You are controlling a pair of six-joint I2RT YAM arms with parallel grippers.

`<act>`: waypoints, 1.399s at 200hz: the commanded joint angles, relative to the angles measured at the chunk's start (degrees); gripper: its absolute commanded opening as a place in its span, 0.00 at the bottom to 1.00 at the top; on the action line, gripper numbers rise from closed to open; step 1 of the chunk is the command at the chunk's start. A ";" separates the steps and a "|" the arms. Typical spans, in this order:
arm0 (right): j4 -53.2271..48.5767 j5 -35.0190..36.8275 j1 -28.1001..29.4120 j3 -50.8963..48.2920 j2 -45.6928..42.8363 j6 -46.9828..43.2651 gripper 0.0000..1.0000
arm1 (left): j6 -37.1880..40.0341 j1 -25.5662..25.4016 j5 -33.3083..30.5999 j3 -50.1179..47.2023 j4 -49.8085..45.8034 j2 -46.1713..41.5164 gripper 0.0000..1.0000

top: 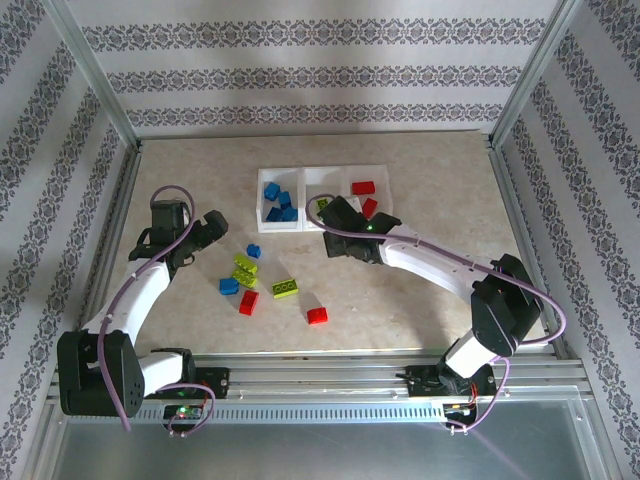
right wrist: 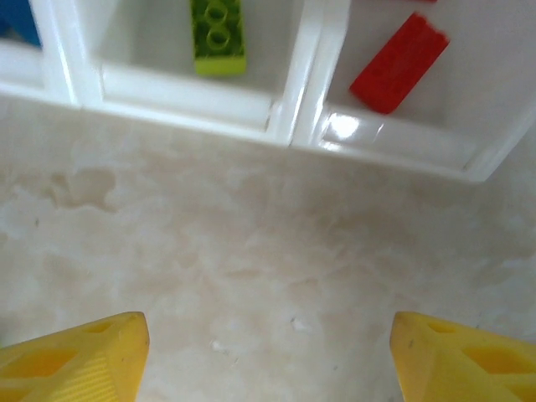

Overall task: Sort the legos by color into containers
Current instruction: Rotate the lego at the bottom-center of the table.

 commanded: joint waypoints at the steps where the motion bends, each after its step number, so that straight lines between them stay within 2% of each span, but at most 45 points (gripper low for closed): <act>1: -3.85 -3.19 3.22 -1.64 -1.51 4.64 0.75 | 1.04 0.88 1.70 -0.81 0.02 -2.23 1.00; 35: -3.77 -7.24 9.19 -4.73 -1.68 4.77 0.75 | 1.28 0.88 0.60 -0.98 -1.56 -3.59 1.00; 72: -4.20 -7.22 15.96 -7.42 -2.02 -1.98 0.74 | 1.18 0.88 0.22 -0.97 -3.07 -3.76 1.00; 106: -3.08 -9.09 19.56 -10.23 -1.91 -6.69 0.73 | 0.44 0.88 0.55 -1.06 -2.90 -3.64 1.00; 186: 0.15 -11.37 20.48 -12.10 4.71 -6.03 0.71 | 0.43 0.88 0.00 -0.83 -3.82 -3.83 1.00; 211: 1.16 -9.86 20.34 -11.19 6.74 -6.06 0.71 | 0.52 0.88 -0.10 -0.75 -4.21 -3.97 1.00; 280: 1.88 -7.52 15.45 -5.46 13.60 -5.58 0.61 | 0.93 0.91 -0.81 -1.15 -5.53 -4.30 1.00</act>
